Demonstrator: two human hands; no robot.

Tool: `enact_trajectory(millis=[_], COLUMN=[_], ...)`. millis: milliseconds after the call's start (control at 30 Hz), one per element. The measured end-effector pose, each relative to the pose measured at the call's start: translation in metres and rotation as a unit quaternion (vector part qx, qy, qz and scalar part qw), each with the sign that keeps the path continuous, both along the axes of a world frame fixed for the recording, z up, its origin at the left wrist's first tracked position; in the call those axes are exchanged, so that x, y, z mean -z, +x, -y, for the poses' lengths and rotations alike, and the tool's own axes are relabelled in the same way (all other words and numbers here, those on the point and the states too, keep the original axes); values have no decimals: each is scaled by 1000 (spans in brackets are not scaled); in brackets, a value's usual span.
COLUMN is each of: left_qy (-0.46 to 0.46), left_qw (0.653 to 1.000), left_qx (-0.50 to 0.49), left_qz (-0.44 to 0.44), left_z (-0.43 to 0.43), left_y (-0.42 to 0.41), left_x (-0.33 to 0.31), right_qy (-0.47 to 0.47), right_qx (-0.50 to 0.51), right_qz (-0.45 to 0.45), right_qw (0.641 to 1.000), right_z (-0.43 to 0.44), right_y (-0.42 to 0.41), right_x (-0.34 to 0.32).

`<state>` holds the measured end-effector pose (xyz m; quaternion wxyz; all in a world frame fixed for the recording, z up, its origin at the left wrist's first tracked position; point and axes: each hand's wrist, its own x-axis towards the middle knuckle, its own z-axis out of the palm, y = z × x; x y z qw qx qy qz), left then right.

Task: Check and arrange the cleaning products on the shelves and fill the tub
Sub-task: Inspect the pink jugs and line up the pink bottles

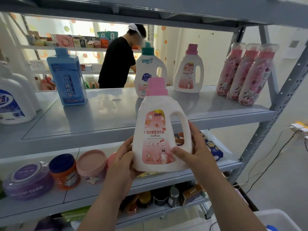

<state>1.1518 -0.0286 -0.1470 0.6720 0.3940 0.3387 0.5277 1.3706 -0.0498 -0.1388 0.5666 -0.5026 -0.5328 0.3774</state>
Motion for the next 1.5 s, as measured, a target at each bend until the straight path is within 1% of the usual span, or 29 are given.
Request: enact_trajectory(millis=[67, 100, 200, 267, 367, 400, 467, 533, 600, 700, 767, 867, 933, 1033, 1167, 1267, 1367, 1500], left_qy=[-2, 2, 69, 118, 161, 175, 190, 184, 152, 88, 45, -29, -51, -55, -28, 54, 143, 214], left_qw=[1000, 1000, 997, 989, 977, 973, 967, 967, 975, 989, 995, 998, 998, 997, 997, 992, 972, 938], left_qx=[-9, -6, 40, 62, 56, 52, 54, 55, 33, -11, -27, -35, -39, -40, -51, -58, -69, -78], left_qz=[-1, -2, -22, -63, -126, -142, -163, -169, -158, -115, -84, -33, -25, -27, -55, -101, -175, -261], left_z=[2, 5, 14, 18, 23, 23, 23, 20, 14, 3, -3, -10, -14, -15, -13, -7, -3, -22], left_y=[1, 2, 9, 16, 29, 31, 34, 36, 39, 37, 35, 35, 36, 36, 37, 39, 44, 61], left_x=[-1, -2, -7, -10, -14, -14, -15, -13, -11, -8, -8, -7, -5, -4, -5, -10, -23, -44], right_qy=[-18, -26, -47, -49, -43, -38, -32, -32, -27, 7, 37, 55, 55, 47, 26, 30, 35, 47], right_qx=[-7, -14, -41, -63, -75, -81, -70, -40, -20, -7, -13, -35, -48, -45, -4, 13, -14, -17], right_qz=[8, -4, -104, -150, -219, -224, -214, -200, -178, -138, -125, -116, -106, -100, -81, -75, -58, -23], right_qw=[1000, 1000, 993, 986, 972, 970, 974, 979, 983, 990, 991, 991, 992, 993, 996, 997, 998, 999], right_z=[-2, -4, -10, -13, -9, -7, -8, -10, -10, -7, -4, -3, -2, -2, -5, -10, -17, -39], right_y=[1, 4, 9, 13, 13, 13, 19, 24, 30, 33, 31, 25, 23, 23, 25, 31, 40, 62], right_x=[0, 2, 3, 4, -1, -4, -2, 1, 2, -3, -7, -17, -20, -22, -22, -27, -37, -54])
